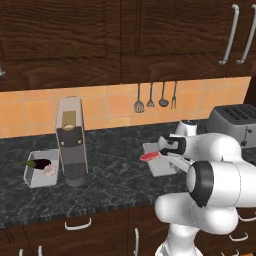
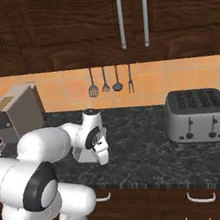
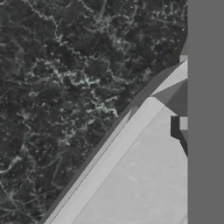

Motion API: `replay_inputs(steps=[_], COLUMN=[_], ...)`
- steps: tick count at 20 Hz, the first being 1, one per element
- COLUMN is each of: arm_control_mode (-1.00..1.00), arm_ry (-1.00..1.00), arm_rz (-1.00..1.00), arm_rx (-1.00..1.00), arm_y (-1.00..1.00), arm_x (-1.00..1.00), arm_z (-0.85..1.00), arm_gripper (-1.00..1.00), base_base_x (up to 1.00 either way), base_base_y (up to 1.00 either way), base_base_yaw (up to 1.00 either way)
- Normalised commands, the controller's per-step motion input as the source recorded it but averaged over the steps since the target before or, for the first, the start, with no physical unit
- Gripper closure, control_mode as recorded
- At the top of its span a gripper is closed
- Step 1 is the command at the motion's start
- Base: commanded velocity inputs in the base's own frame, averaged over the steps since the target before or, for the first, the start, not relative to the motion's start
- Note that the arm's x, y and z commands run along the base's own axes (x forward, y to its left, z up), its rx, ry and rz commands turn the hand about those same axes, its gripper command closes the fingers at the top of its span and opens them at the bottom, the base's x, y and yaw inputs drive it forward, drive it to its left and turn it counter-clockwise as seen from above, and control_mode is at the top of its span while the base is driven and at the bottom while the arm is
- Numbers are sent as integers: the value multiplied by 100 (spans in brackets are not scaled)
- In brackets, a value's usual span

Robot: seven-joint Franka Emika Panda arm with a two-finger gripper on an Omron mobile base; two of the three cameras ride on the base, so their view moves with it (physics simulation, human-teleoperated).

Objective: Take the meat container that has the steak and place it on the second highest rack of the freezer. Then take the vegetable container that has the garlic and eggplant and place it on the highest rack of the freezer.

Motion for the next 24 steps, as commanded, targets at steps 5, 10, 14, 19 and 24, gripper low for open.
replay_inputs(steps=[5,10,14,19,24], arm_control_mode=[-100,-100,-100,-100,-100], arm_ry=[-14,-16,-10,-7,8], arm_rz=[0,0,-4,-5,-1], arm_rx=[1,5,1,1,5], arm_y=[3,2,8,9,6], arm_x=[-69,-95,-96,-94,-71], arm_z=[23,93,80,81,93], arm_gripper=[100,100,100,100,100], base_base_x=[0,0,0,0,0], base_base_y=[0,0,0,0,0], base_base_yaw=[0,0,0,0,0])
